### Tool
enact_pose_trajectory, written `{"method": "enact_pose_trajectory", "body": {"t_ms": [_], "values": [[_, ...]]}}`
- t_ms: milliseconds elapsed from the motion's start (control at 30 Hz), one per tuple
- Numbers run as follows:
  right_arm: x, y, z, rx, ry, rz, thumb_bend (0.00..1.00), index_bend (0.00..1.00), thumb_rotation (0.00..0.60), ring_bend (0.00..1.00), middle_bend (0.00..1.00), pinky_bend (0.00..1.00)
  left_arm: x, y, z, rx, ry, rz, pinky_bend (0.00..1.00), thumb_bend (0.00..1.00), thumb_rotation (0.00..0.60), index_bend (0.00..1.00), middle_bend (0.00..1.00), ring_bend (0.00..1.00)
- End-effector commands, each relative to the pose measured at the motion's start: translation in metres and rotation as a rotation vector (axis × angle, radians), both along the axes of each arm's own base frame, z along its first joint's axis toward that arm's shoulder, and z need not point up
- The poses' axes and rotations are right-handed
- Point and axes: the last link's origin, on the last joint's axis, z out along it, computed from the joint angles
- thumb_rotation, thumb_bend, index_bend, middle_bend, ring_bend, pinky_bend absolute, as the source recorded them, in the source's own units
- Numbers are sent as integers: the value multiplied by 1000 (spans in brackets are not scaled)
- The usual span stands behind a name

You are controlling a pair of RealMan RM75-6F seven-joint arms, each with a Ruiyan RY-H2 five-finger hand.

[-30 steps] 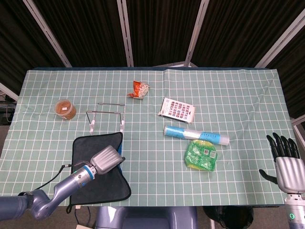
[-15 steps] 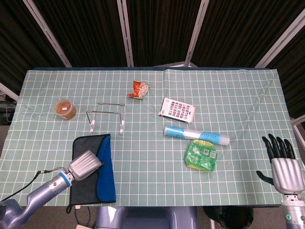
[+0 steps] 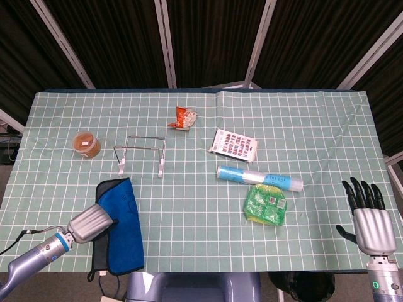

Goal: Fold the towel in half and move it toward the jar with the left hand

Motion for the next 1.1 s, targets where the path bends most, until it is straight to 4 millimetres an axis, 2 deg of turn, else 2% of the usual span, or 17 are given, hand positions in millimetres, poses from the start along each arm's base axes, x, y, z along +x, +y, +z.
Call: {"method": "enact_pose_trajectory", "body": {"t_ms": [33, 567, 1100], "values": [[0, 0, 0, 0, 1, 1, 0, 0, 600, 0, 0, 0, -9, -3, 6, -1, 9, 14, 1000, 688, 600, 732, 904, 902], [2, 2, -2, 3, 3, 7, 0, 0, 600, 0, 0, 0, -29, 5, 11, 47, 75, -14, 1000, 691, 600, 746, 904, 899], [2, 2, -2, 3, 3, 7, 0, 0, 600, 0, 0, 0, -33, 9, 7, 71, 91, -40, 1000, 692, 600, 744, 904, 895]]}}
